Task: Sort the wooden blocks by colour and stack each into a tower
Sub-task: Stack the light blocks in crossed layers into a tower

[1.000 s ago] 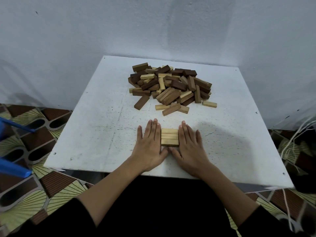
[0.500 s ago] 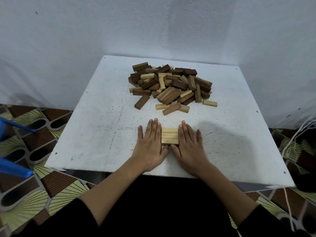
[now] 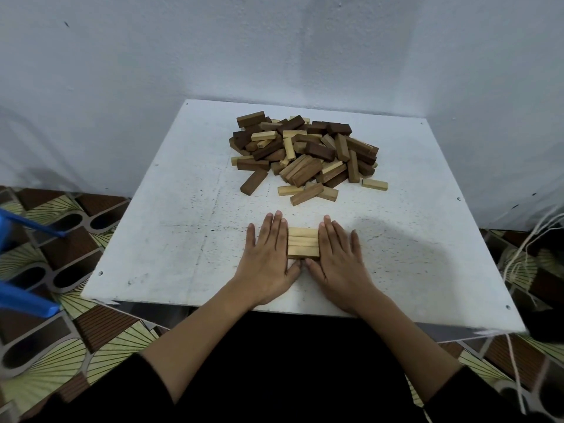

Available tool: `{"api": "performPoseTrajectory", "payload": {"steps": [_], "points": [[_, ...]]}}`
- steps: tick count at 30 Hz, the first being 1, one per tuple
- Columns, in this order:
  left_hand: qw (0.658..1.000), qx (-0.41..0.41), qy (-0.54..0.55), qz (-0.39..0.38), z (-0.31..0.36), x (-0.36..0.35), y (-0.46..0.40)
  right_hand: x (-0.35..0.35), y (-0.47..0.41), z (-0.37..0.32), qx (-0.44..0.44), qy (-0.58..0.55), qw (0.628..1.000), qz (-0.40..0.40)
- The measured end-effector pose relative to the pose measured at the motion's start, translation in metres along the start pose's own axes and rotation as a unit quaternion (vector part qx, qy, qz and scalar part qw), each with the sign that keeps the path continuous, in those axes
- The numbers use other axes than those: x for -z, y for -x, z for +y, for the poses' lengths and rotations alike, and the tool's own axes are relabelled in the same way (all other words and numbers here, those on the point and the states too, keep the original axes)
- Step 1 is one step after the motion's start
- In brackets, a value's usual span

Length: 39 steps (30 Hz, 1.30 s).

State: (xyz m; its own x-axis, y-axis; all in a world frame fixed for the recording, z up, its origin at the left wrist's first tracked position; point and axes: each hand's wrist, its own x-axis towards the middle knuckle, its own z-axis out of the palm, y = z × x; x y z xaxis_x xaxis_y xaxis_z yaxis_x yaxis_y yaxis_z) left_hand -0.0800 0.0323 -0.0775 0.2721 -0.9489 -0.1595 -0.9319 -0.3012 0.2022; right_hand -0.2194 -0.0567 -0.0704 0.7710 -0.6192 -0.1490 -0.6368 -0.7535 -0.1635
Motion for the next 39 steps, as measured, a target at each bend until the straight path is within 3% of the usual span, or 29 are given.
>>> {"api": "performPoseTrajectory", "payload": {"steps": [5, 8, 16, 39], "points": [[0.980, -0.036, 0.196, 0.017, -0.012, 0.026, 0.000, 0.027, 0.000, 0.009, 0.035, -0.145, 0.989, 0.009], [0.966, -0.023, 0.256, -0.010, -0.010, 0.037, -0.008, 0.039, -0.007, 0.004, 0.039, -0.207, 0.978, -0.012], [0.966, -0.057, 0.250, -0.037, -0.006, 0.044, -0.019, 0.038, -0.021, 0.000, 0.044, -0.208, 0.977, -0.024], [0.959, -0.097, 0.267, -0.019, -0.007, 0.041, -0.025, 0.044, -0.027, -0.004, 0.061, -0.205, 0.976, -0.031]]}}
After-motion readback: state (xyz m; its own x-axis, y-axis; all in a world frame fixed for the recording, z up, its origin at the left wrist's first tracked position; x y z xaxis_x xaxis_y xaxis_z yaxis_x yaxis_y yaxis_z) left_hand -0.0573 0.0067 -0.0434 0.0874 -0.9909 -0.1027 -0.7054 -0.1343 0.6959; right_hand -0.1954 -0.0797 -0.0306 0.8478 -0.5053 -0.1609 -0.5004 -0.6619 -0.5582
